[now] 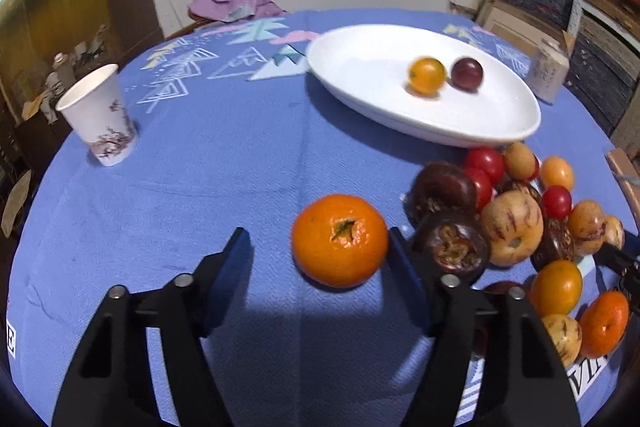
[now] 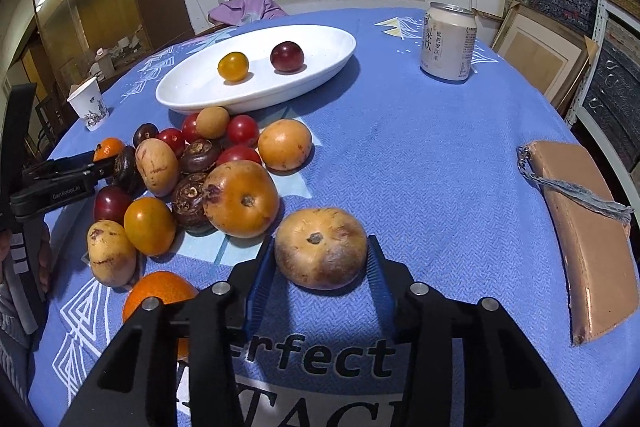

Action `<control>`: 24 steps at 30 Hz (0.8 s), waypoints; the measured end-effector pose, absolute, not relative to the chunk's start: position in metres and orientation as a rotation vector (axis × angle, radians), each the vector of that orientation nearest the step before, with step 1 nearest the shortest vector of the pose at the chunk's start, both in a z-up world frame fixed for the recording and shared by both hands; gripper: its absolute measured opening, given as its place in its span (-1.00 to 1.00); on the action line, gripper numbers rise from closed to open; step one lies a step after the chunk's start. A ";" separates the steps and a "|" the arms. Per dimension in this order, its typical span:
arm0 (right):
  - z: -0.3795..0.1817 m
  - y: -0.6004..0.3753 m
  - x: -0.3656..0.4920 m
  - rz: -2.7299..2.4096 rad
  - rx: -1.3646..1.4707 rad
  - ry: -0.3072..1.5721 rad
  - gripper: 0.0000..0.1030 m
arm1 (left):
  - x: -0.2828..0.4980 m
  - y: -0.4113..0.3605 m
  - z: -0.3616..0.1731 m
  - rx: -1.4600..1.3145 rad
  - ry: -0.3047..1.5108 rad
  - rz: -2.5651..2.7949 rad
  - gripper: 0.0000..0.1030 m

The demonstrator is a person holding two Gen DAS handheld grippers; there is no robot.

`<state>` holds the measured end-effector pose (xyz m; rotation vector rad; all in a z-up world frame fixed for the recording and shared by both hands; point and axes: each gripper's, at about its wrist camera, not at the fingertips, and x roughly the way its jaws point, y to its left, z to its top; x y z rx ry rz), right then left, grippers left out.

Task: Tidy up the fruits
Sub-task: 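Grasp the large orange with left tool while right tool grasps a brown round fruit, then drop the large orange on the plate with left tool while right tool drops brown fruit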

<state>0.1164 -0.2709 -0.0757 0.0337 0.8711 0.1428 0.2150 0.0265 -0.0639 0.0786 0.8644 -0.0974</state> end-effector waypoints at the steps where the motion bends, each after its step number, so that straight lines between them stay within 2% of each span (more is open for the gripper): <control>1: -0.076 -0.271 0.116 0.143 0.034 0.871 -0.12 | 0.215 0.026 -0.064 0.069 0.868 -0.125 -0.01; 2: -0.076 -0.270 0.116 0.144 0.035 0.870 -0.12 | 0.213 0.024 -0.064 0.067 0.867 -0.135 -0.10; 10: -0.066 -0.277 0.111 0.167 0.078 0.820 -0.14 | 0.193 0.014 -0.051 0.120 0.796 -0.139 -0.11; 14: -0.024 -0.291 0.115 0.184 0.134 0.710 -0.14 | 0.190 0.014 -0.017 0.076 0.739 -0.140 -0.11; 19: 0.034 -0.278 0.165 0.194 0.110 0.643 -0.14 | 0.232 -0.003 0.025 0.046 0.715 -0.121 -0.10; 24: -0.005 -0.239 0.234 0.223 0.090 0.779 -0.14 | 0.282 -0.024 0.009 0.016 0.790 -0.124 -0.10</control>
